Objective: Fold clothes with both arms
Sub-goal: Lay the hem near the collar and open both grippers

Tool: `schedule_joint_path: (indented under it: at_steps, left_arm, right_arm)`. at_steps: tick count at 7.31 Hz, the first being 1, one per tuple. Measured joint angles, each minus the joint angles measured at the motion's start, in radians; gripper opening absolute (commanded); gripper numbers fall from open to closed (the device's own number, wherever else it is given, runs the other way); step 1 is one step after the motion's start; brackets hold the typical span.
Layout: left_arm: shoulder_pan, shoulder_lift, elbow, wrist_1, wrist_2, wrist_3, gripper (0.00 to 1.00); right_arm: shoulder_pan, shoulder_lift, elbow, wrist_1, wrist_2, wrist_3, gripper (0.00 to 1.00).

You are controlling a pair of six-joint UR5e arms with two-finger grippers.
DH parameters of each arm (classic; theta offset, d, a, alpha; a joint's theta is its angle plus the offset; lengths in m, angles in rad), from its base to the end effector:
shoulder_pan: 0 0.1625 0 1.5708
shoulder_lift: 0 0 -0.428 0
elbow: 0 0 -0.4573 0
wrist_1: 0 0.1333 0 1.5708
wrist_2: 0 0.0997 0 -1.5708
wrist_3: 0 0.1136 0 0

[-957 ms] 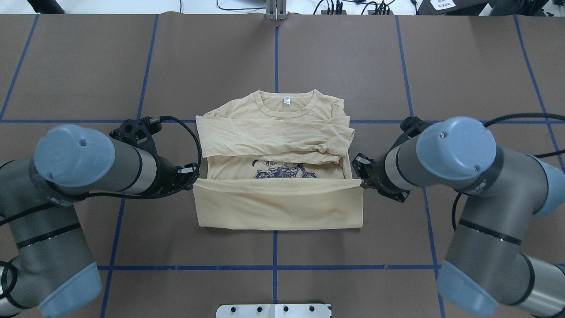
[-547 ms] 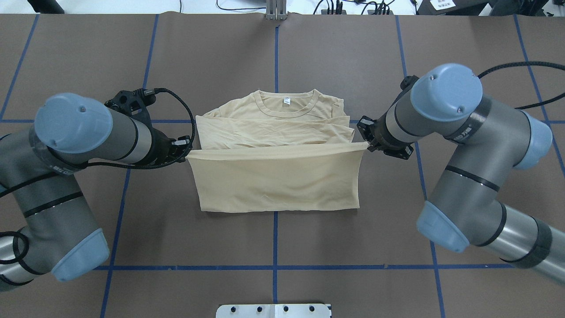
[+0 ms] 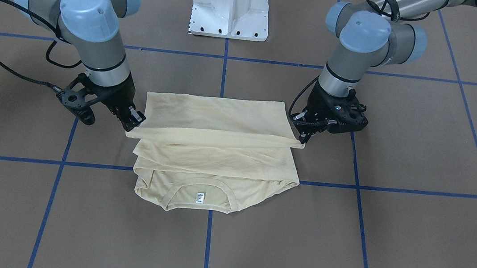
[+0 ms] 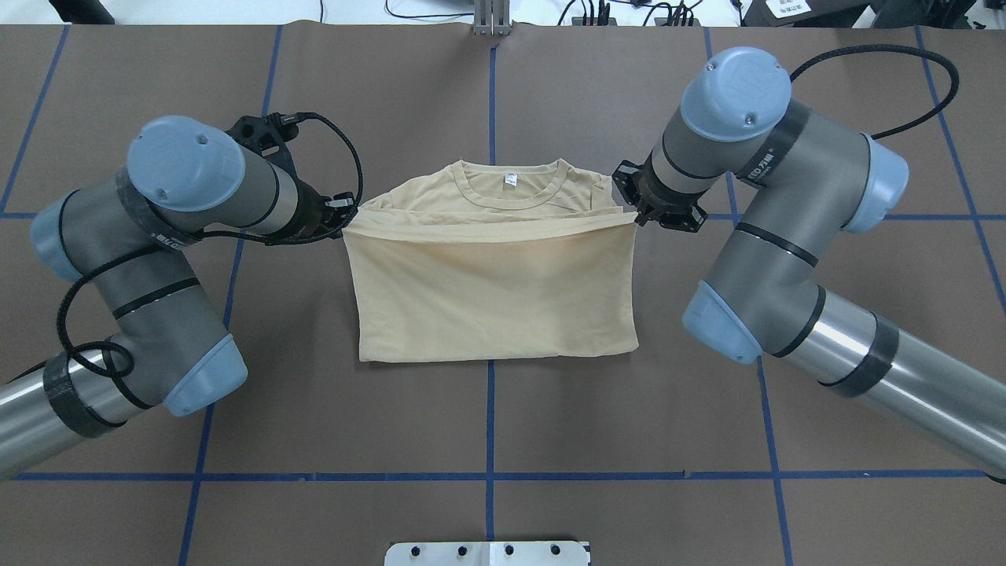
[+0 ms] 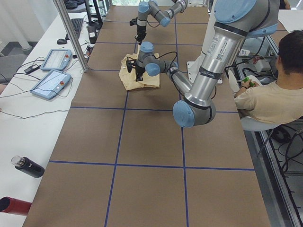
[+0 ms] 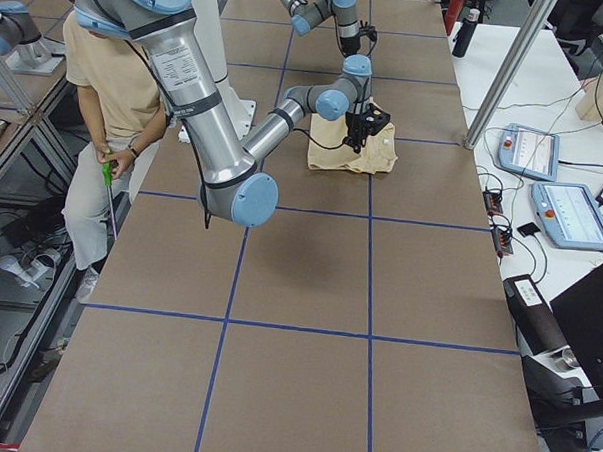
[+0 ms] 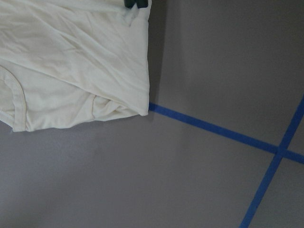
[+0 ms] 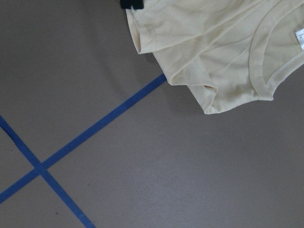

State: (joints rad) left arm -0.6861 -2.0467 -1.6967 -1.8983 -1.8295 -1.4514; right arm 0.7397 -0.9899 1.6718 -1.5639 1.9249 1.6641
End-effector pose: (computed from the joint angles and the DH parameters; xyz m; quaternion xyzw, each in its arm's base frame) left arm 0.4916 -0.5372 0.2699 0.0681 0.4540 -0.1923 0.8673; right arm -0.4793 -0.5645 0.2510 -0.0516 -0.3678 0.3205 0.8714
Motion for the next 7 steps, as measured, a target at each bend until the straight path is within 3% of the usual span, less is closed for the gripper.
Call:
schedule_joint_path:
  at_steps: [3,7]
  left_arm:
    - [-0.022,-0.054,0.14,-0.097,0.005,0.005,0.0]
    - [-0.029,-0.079,0.163,-0.102,0.053,0.006,0.0]
  right_arm:
    - [0.02,0.037,-0.155,0.112,-0.004,-0.05,0.0]
    - [0.034,0.075,-0.256,0.163,-0.006,-0.06,0.0]
